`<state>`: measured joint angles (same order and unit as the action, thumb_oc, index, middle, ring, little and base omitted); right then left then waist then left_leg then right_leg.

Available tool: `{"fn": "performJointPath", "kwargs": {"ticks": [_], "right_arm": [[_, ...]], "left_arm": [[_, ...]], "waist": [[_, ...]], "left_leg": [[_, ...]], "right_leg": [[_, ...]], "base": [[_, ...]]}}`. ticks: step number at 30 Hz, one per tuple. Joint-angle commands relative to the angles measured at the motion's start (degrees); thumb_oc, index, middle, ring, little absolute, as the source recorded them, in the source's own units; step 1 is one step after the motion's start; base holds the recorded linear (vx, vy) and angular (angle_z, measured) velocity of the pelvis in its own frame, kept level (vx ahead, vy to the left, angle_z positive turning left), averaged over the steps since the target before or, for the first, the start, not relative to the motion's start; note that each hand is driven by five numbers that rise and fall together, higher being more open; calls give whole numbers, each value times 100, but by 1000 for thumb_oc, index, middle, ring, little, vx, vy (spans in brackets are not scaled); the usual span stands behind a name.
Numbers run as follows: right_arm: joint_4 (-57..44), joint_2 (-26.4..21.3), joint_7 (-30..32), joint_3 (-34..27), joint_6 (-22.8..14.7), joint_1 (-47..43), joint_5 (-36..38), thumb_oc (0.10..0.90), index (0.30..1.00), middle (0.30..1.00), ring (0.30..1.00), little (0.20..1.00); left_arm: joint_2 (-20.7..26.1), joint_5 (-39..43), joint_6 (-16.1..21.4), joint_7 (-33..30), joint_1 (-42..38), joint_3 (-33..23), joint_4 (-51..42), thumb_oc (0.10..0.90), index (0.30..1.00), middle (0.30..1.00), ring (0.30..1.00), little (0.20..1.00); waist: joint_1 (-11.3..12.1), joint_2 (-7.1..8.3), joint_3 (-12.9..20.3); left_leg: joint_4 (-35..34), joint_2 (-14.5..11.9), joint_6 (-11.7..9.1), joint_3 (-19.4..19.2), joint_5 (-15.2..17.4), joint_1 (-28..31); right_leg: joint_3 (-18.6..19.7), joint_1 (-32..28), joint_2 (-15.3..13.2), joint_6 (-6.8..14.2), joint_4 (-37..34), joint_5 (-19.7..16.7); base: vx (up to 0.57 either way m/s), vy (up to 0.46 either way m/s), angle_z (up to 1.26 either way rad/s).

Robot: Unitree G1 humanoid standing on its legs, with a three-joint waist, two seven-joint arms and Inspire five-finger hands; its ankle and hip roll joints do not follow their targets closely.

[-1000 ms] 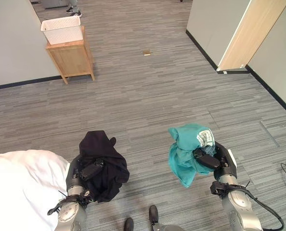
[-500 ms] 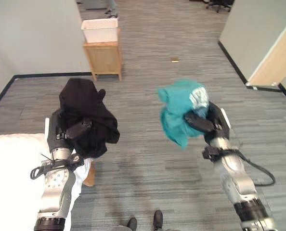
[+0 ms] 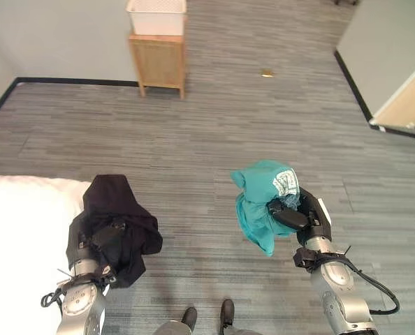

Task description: Pick up bed clothes into laundry basket.

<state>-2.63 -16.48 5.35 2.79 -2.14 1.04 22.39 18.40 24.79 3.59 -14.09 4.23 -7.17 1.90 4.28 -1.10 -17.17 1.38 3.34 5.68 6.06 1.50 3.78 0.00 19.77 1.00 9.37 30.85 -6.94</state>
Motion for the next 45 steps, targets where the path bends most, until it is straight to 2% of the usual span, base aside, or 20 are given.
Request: {"fn": "performJointPath", "kwargs": {"ticks": [1, 4, 6, 9, 11, 13, 15, 17, 18, 22, 25, 31, 32, 34, 35, 37, 39, 41, 43, 45], "right_arm": [[-351, -195, -139, -134, -659, -440, -326, 400, 300, 300, 300, 300], [-244, -225, -103, -413, -653, -203, -275, 400, 300, 300, 300, 300], [-185, -264, -21, -800, -706, 143, -236, 400, 300, 300, 300, 300], [-235, -275, -3, -1039, -730, 347, -181, 400, 300, 300, 300, 300], [-226, -276, -27, -1140, -763, 405, -159, 400, 300, 300, 300, 300], [-203, -415, 45, -1268, -802, 452, -184, 400, 300, 300, 300, 300], [-196, -449, 195, -1348, -928, 397, -31, 400, 300, 300, 300, 300], [-202, -580, 316, -1333, -967, 52, 145, 400, 300, 300, 300, 300], [-198, -582, 315, -1335, -967, 41, 151, 400, 300, 300, 300, 300], [-422, -687, -72, -1122, -1044, -286, 838, 400, 300, 300, 300, 300], [-418, -803, -240, -809, -958, -481, 974, 400, 300, 300, 300, 300], [-530, -801, -384, -382, -743, -959, 799, 400, 300, 300, 300, 300], [-596, -736, -410, -336, -768, -909, 666, 400, 300, 300, 300, 300], [-595, -633, -485, -349, -683, -771, 325, 400, 300, 300, 300, 300], [-608, -624, -499, -382, -672, -689, 247, 400, 300, 300, 300, 300], [-574, -557, -498, -415, -641, -608, 132, 400, 300, 300, 300, 300], [-379, -511, -423, -473, -560, -402, 130, 400, 300, 300, 300, 300], [-391, -478, -471, -613, -562, -197, 247, 400, 300, 300, 300, 300], [-355, -488, -430, -951, -596, 58, 358, 400, 300, 300, 300, 300], [-328, -490, -401, -1015, -609, 129, 382, 400, 300, 300, 300, 300]], "left_arm": [[375, 159, 955, 301, -392, -189, -876, 400, 300, 300, 300, 300], [365, 288, 991, 416, -435, -228, -966, 400, 300, 300, 300, 300], [409, 201, 1000, 500, -451, -288, -928, 400, 300, 300, 300, 300], [418, 162, 1025, 570, -368, -366, -1048, 400, 300, 300, 300, 300], [408, 21, 1025, 632, -253, -491, -1125, 400, 300, 300, 300, 300], [342, 16, 1017, 639, -135, -631, -1325, 400, 300, 300, 300, 300], [313, 178, 1068, 679, -99, -792, -1546, 400, 300, 300, 300, 300], [275, 192, 1131, 591, -135, -971, -1752, 400, 300, 300, 300, 300], [274, 192, 1128, 591, -140, -975, -1756, 400, 300, 300, 300, 300], [231, 171, 1285, 420, -24, -1208, -1790, 400, 300, 300, 300, 300], [322, -3, 1247, 298, -13, -1158, -1587, 400, 300, 300, 300, 300], [547, -162, 1167, 122, 74, -1279, -1371, 400, 300, 300, 300, 300], [515, -243, 1156, 131, 133, -1218, -1343, 400, 300, 300, 300, 300], [458, -369, 1058, 152, 190, -1250, -1385, 400, 300, 300, 300, 300], [471, -418, 1026, 136, 180, -1275, -1450, 400, 300, 300, 300, 300], [491, -319, 1076, 140, 234, -1353, -1539, 400, 300, 300, 300, 300], [532, -296, 1023, 169, 193, -1288, -1496, 400, 300, 300, 300, 300], [545, -237, 1029, 241, 132, -1242, -1482, 400, 300, 300, 300, 300], [533, -79, 1062, 329, 0, -1152, -1362, 400, 300, 300, 300, 300], [549, -51, 1070, 312, -103, -1090, -1267, 400, 300, 300, 300, 300]], "waist": [[-108, 28, 608], [-437, 121, 625], [-767, 224, 698], [-836, 265, 755], [-823, 301, 898], [-781, 352, 898], [-613, 574, 733], [-156, 654, 469], [-157, 669, 469], [336, 547, 590], [620, 382, 794], [973, 511, 1161], [942, 548, 1250], [1025, 768, 1351], [986, 710, 1290], [800, 420, 1112], [477, 243, 925], [216, 155, 874], [-145, 278, 814], [-276, 291, 820]], "left_leg": [[204, -143, -197, 208, 503, -12], [-22, -352, -408, 381, 796, 564], [-163, -650, -702, 706, 1014, 1102], [20, -941, -870, 893, 959, 1270], [547, -1190, -1076, 962, 524, 1149], [2006, -1362, -1218, 786, -803, 549], [3171, -1220, -870, 636, -1120, -320], [3688, -635, -808, 306, -483, -1366], [3686, -616, -800, 296, -509, -1388], [2045, -120, -742, -247, -257, -1849], [377, 272, -608, -376, -818, -1773], [-12, 355, -610, -746, -1154, -2011], [22, 397, -477, -788, -1120, -1923], [116, 641, -249, -668, -886, -1688], [127, 623, -168, -597, -732, -1451], [34, 381, -50, -377, -500, -842], [-20, 248, 3, -106, -227, -323], [-89, 136, -67, 229, -67, 83], [-114, 58, -384, 691, 333, 610], [-128, -63, -476, 842, 498, 786]], "right_leg": [[-190, -474, -850, -198, 373, 523], [-361, 15, -832, -173, -549, 772], [-133, -108, -532, -37, -2457, 601], [-247, -230, -511, 36, -2835, 318], [-341, -396, -503, -65, -2695, 325], [-365, -786, -421, -306, -2578, 437], [-379, -1275, -391, -608, -2719, 582], [-340, -1889, -329, -757, -2896, 801], [-335, -1873, -349, -753, -2907, 780], [-327, -2472, -162, -757, -3080, 1147], [-176, -3059, 169, -833, -3211, 1525], [115, -3918, -102, -749, -2915, 2291], [-19, -3898, -266, -651, -2640, 2297], [-154, -3373, -709, -113, -863, 746], [-106, -3045, -789, 15, 30, -21], [-139, -2196, -773, -30, 1131, -283], [-218, -1379, -789, -294, 1592, 464], [-379, -826, -837, -450, 1072, 817], [-294, -581, -843, -286, -1124, 682], [-180, -766, -718, -172, -2040, 659]], "base": [[385, 75, -34], [526, -147, -27], [760, -338, 10], [520, -309, 92], [489, -361, 95], [479, -369, 59], [428, -450, 55], [472, -391, 22], [448, -220, -12], [563, -129, -15], [561, -91, -30], [675, 2, -31], [633, 157, 6], [606, 184, -33], [551, 177, -45], [538, 164, -2], [570, 33, 57], [614, -145, 108], [907, -375, 90], [612, -252, 118]]}}
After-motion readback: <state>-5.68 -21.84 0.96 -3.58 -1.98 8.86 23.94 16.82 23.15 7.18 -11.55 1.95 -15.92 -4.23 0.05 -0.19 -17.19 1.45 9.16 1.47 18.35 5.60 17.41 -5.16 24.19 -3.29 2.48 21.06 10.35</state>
